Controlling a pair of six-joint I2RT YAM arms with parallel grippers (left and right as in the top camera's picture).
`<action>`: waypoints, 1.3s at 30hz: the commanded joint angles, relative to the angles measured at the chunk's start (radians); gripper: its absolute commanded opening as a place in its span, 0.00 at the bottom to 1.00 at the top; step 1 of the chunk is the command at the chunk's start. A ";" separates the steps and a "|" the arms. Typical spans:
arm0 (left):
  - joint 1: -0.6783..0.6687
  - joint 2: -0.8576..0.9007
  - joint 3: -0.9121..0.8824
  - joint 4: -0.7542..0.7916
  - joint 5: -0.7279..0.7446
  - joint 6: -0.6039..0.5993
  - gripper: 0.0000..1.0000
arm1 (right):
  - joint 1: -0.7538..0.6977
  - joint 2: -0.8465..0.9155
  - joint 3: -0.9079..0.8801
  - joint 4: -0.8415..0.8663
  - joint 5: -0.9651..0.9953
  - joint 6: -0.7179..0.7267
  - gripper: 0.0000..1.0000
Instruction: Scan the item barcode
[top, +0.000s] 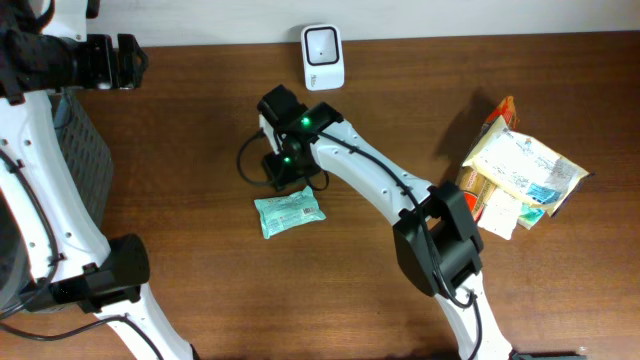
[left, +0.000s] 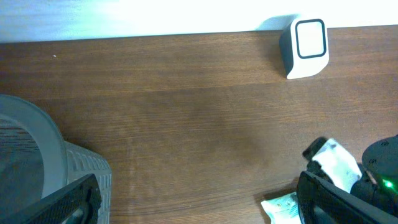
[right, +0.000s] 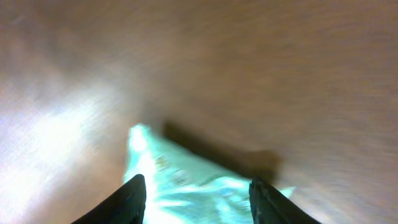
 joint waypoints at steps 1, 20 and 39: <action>0.003 -0.010 0.003 0.001 0.008 0.006 0.99 | 0.073 0.002 -0.019 -0.014 -0.187 -0.032 0.46; 0.003 -0.010 0.003 0.001 0.008 0.006 0.99 | -0.121 0.003 -0.193 -0.101 0.076 -0.006 0.42; 0.003 -0.010 0.003 0.001 0.008 0.006 0.99 | -0.124 0.002 -0.183 0.237 -0.142 -0.021 0.32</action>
